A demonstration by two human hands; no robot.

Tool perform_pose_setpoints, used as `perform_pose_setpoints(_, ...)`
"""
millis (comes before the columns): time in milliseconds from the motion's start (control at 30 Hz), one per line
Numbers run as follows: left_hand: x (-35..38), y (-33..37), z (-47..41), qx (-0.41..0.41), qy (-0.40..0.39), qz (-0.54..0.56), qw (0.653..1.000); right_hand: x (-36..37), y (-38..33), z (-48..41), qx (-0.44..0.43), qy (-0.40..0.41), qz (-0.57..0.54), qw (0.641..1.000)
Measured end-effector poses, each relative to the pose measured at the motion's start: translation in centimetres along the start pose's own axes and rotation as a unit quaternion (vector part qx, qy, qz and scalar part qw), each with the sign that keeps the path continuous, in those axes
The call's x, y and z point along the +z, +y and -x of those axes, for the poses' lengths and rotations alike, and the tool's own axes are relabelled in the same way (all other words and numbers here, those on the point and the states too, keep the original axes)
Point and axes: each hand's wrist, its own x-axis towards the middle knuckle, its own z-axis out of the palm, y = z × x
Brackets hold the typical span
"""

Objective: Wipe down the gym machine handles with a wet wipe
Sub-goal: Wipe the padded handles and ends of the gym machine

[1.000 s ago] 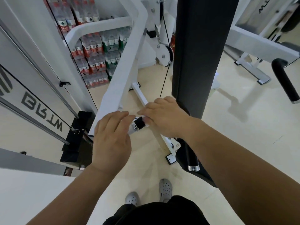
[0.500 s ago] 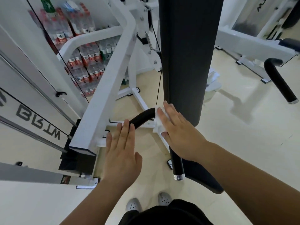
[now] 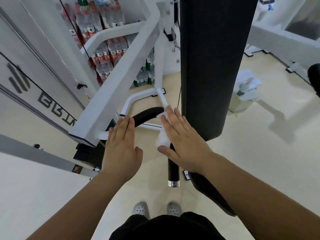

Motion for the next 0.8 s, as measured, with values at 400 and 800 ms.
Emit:
perform_pose_setpoints(400,0.1,-0.3,2.4,-0.053,0.001,-0.026,0.998,4.2,0.0,7.5,-0.089,-0.008,0.005,0.996)
perform_pose_setpoints(800,-1.2,-0.9,2.4,-0.039,0.022,-0.022,0.999,0.4,-0.3,-0.3,0.000,0.041,-0.033,0.999)
